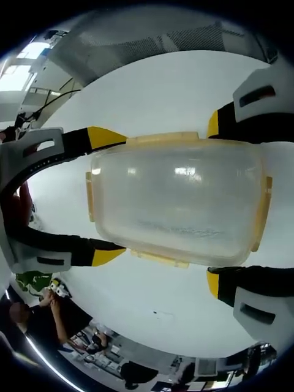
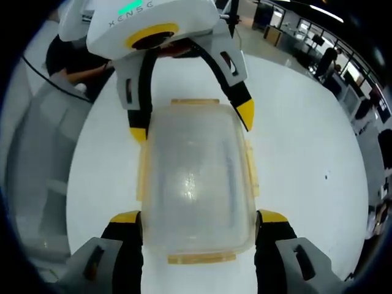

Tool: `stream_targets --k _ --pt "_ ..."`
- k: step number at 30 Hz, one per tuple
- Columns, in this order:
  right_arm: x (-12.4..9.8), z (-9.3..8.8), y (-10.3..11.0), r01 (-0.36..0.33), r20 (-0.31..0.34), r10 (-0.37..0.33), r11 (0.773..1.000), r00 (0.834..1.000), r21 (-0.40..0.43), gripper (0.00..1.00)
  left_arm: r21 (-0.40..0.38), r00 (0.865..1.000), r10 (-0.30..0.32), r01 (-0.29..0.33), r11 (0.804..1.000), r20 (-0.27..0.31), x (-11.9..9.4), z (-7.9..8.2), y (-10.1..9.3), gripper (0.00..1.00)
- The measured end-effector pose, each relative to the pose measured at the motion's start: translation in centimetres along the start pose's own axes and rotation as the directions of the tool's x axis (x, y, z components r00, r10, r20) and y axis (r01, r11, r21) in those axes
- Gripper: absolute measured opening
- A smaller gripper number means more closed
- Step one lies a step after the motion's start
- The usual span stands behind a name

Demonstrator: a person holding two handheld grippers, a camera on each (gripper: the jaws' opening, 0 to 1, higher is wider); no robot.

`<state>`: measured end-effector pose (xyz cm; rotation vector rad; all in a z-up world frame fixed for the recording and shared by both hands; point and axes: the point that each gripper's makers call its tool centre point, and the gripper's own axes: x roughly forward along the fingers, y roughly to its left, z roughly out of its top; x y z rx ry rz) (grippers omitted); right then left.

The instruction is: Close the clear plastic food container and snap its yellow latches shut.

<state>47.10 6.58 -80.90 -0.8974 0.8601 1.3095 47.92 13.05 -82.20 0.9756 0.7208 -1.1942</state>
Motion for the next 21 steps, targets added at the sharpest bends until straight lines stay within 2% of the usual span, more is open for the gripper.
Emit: stream_targets --k 12,16,21 --pt "0.0 0.1 -0.1 0.019 0.003 -0.019 1.000 1.000 -0.007 0.77 0.021 1.000 0.004 -0.004 1.000 0.001 0.0 0.1 0.1 0.84" --pt "-0.2 0.3 -0.3 0.033 0.012 -0.033 0.999 0.999 -0.003 0.78 0.015 1.000 -0.003 0.002 1.000 0.026 -0.5 0.8 0.1 0.83" --pt "-0.8 0.4 -0.3 0.049 0.026 -0.049 0.999 0.998 0.006 0.79 0.024 0.999 0.007 -0.008 1.000 0.043 -0.7 1.5 0.0 0.88"
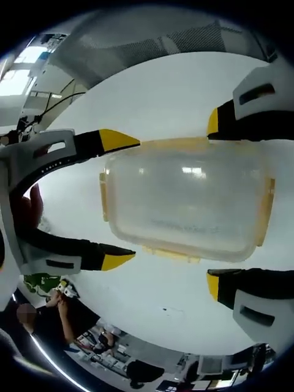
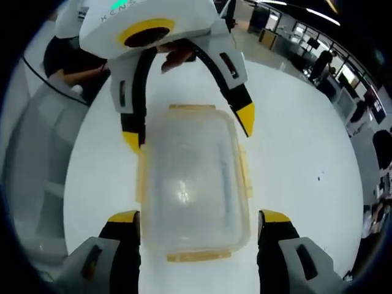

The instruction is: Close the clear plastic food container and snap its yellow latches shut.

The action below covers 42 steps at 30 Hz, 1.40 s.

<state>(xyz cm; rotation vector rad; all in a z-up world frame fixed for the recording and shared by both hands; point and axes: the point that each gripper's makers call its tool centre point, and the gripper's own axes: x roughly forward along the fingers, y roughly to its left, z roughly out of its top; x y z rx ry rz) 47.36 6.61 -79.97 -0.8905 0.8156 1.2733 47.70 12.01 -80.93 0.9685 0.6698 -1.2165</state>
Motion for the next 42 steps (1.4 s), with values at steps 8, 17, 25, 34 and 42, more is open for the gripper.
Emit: stream_targets --k 8,17,25,34,42 --pt "-1.0 0.1 0.2 0.029 0.035 -0.030 0.999 0.999 0.039 0.80 -0.008 0.999 0.032 -0.032 0.999 0.016 -1.0 0.4 0.1 0.88" --pt "-2.4 0.1 0.6 0.081 0.092 -0.093 0.987 0.991 0.136 0.79 -0.089 0.996 0.083 -0.079 0.993 0.043 -2.6 0.4 0.6 0.87" --pt "-3.7 0.0 1.3 0.115 0.129 -0.143 0.972 0.981 0.203 0.78 -0.150 0.992 0.103 -0.091 0.985 0.075 -3.8 0.8 -0.3 0.90" --pt "-4.7 0.1 2.4 0.135 0.191 -0.196 0.947 0.962 0.292 0.78 -0.256 0.975 0.186 -0.149 0.955 0.124 -5.5 0.9 -0.4 0.91" --pt "-5.6 -0.4 3.4 0.158 0.214 -0.242 0.924 0.946 0.349 0.78 -0.356 0.957 0.246 -0.178 0.917 0.153 -6.8 0.5 -0.9 0.90"
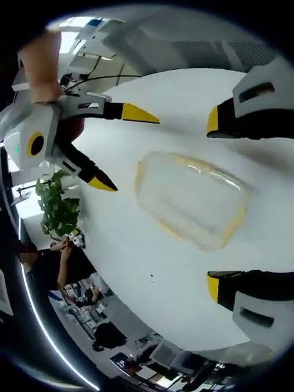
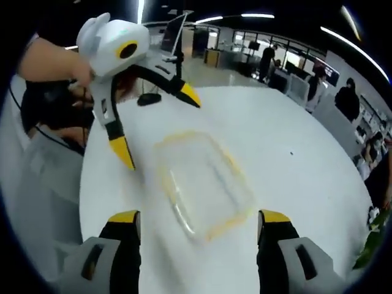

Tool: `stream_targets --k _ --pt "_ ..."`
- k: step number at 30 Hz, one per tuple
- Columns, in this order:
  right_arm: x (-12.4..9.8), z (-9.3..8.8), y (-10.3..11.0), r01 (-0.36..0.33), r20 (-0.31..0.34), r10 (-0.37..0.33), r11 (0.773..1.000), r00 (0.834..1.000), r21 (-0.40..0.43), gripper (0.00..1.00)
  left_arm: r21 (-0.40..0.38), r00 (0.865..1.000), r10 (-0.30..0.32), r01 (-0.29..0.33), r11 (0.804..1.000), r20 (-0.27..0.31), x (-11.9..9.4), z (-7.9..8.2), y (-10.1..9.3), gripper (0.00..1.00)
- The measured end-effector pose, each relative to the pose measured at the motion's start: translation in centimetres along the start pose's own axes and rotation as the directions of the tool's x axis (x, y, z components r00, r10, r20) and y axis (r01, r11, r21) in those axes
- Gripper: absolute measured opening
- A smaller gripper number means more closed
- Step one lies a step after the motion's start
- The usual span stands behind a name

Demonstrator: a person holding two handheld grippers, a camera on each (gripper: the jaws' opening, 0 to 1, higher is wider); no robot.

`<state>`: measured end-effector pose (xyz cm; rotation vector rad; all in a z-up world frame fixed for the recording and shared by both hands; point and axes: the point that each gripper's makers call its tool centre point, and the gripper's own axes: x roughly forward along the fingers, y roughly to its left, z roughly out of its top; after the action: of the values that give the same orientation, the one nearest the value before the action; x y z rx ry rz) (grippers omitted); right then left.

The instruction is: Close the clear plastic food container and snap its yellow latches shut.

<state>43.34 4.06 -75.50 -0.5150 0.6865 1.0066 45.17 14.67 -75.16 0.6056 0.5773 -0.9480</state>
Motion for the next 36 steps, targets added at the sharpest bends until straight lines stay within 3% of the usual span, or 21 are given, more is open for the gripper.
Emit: stream_targets --k 14,21,30,36 --pt "-2.6 -1.5 1.5 0.104 0.075 -0.111 0.990 0.991 0.099 0.80 -0.132 0.995 0.078 -0.069 0.989 0.064 -2.3 -0.7 -0.6 0.90" --pt "-3.8 -2.6 2.2 0.143 0.110 -0.160 0.978 0.981 0.154 0.79 -0.173 0.992 0.097 -0.082 0.982 0.082 -3.3 -2.0 -1.6 0.90" --pt "-5.1 -4.1 3.2 0.200 0.134 -0.226 0.963 0.965 0.181 0.80 -0.224 0.978 0.142 -0.106 0.969 0.152 -5.6 -3.3 -3.3 0.88" --pt "-5.9 -4.9 4.2 0.231 0.142 -0.262 0.952 0.955 0.200 0.81 -0.256 0.974 0.169 -0.127 0.958 0.150 -6.7 -4.5 -3.8 0.90"
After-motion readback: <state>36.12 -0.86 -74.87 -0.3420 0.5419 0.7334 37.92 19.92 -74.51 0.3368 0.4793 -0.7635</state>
